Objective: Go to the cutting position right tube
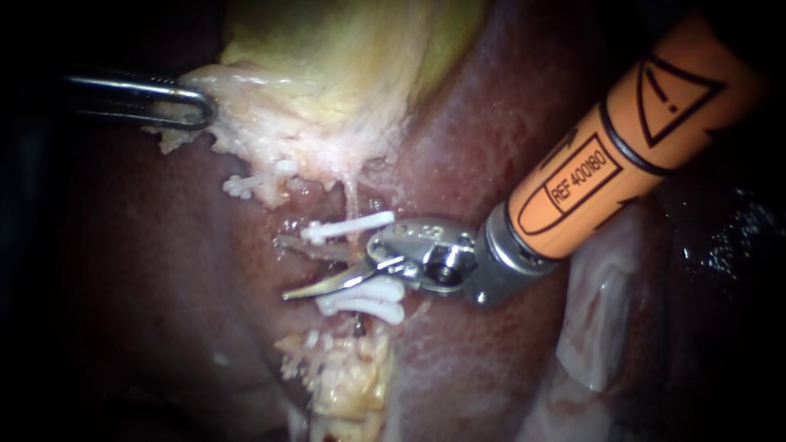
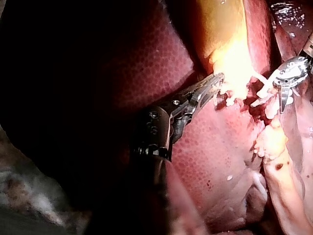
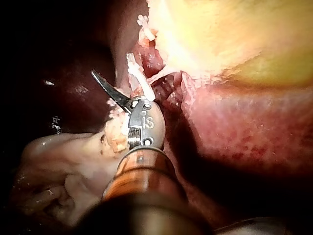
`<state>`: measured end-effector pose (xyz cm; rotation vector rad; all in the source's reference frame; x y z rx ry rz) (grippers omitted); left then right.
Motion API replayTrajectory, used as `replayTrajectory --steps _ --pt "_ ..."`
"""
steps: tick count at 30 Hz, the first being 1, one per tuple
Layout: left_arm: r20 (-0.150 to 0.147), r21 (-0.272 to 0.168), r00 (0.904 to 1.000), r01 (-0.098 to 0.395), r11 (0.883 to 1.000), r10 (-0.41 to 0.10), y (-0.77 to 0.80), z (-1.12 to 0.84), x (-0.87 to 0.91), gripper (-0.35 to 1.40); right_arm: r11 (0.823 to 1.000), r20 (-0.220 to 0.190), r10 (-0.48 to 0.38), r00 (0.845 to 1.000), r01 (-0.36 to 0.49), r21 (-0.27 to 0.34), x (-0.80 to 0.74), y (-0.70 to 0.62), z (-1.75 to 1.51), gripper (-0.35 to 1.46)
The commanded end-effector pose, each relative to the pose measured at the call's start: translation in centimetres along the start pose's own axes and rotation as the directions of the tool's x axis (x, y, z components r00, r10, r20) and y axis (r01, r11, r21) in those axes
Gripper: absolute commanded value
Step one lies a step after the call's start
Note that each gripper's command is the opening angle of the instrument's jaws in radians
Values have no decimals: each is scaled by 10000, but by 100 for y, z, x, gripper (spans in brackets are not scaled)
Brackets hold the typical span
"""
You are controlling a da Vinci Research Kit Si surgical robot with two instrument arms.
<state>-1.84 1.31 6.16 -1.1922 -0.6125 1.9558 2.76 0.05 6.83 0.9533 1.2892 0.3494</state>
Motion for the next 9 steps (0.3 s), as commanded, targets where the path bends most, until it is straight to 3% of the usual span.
replayTrajectory --steps 1,9 --pt "0 -4 10000 -4 10000 4 0 0 0 -35 10000 3 -4 10000 4 -2 -1 0 0 130" --pt "1 -5 10000 -4 10000 4 0 0 0 -35 10000 3 -5 10000 5 -3 -1 1 0 130"
